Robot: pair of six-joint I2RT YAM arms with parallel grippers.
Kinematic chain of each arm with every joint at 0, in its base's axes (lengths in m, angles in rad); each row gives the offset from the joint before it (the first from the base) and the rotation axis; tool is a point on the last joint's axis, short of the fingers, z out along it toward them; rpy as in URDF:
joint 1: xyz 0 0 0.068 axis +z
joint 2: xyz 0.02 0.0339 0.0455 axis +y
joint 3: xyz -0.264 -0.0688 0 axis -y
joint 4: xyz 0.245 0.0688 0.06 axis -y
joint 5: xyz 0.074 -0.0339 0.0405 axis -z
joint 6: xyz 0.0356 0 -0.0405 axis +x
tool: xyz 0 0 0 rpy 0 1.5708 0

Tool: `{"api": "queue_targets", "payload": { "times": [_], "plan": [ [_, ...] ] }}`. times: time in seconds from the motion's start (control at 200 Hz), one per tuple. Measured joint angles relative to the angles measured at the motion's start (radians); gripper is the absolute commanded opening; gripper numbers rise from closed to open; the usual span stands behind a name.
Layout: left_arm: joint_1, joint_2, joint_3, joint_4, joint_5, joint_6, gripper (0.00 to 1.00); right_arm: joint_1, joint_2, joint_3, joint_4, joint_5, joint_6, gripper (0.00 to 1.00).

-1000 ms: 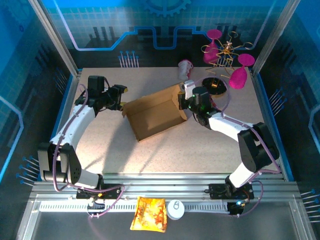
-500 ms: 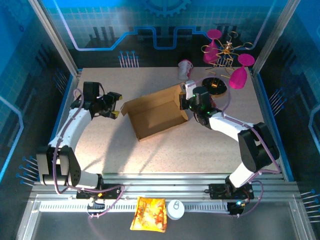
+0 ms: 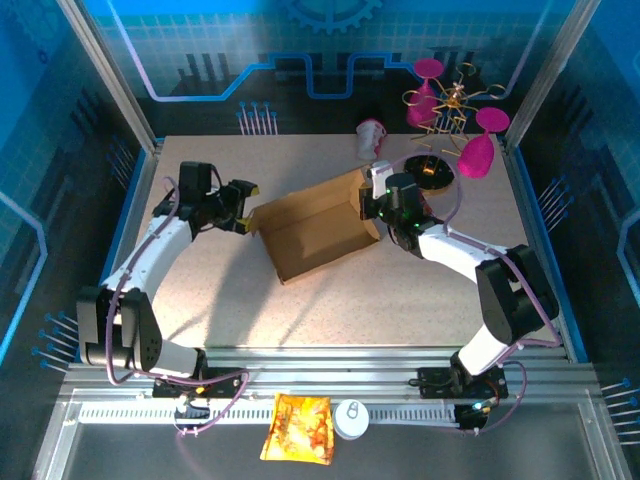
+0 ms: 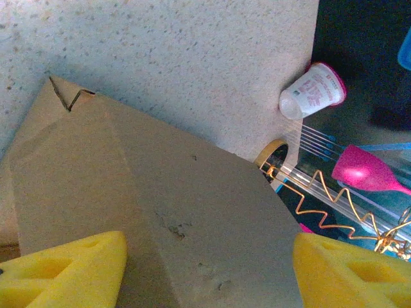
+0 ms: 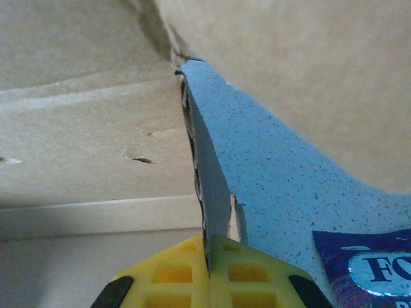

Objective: Fold the paper box

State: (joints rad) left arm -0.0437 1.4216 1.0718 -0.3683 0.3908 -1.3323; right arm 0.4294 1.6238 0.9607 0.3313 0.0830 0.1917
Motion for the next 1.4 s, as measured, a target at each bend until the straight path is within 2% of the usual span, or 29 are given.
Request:
{"api": "queue_targets", "payload": {
  "times": [0.165, 0.415, 0.535, 0.605, 0.72, 0.835, 0.956, 1.091, 1.231, 1.401],
  "plan": [
    [-0.003, -0.021, -0.030, 0.004, 0.000, -0.049, 0.67, 0.002, 0.002, 0.000, -0.002, 0.001, 0.002, 0.00],
    [-0.045, -0.037, -0.080, 0.046, -0.040, -0.234, 0.65, 0.006, 0.009, 0.002, -0.005, 0.024, 0.015, 0.00],
    [-0.041, -0.042, -0.042, -0.036, -0.082, -0.219, 0.68, 0.009, 0.009, 0.003, -0.013, 0.038, 0.022, 0.00],
    [-0.027, -0.045, 0.013, -0.116, -0.115, -0.152, 0.69, 0.008, 0.009, 0.005, -0.024, 0.042, 0.027, 0.00],
    [-0.003, -0.063, 0.108, -0.252, -0.204, 0.038, 0.71, 0.003, 0.009, 0.010, -0.036, 0.041, 0.030, 0.00],
    [-0.008, -0.109, 0.138, -0.322, -0.283, 0.265, 0.62, -0.005, 0.009, 0.010, -0.040, 0.037, 0.030, 0.00],
    [-0.078, -0.173, 0.134, -0.365, -0.349, 0.553, 0.58, -0.010, 0.011, 0.016, -0.048, 0.033, 0.030, 0.00],
    [-0.168, -0.284, 0.029, -0.323, -0.357, 0.816, 0.61, -0.013, 0.023, 0.035, -0.055, 0.023, 0.030, 0.00],
    [-0.174, -0.359, -0.102, -0.276, -0.353, 0.961, 0.69, -0.018, 0.033, 0.049, -0.056, 0.011, 0.030, 0.00],
    [-0.183, -0.293, -0.121, -0.215, -0.348, 1.073, 0.70, -0.021, 0.033, 0.050, -0.076, 0.003, 0.030, 0.00]
  ]
}}
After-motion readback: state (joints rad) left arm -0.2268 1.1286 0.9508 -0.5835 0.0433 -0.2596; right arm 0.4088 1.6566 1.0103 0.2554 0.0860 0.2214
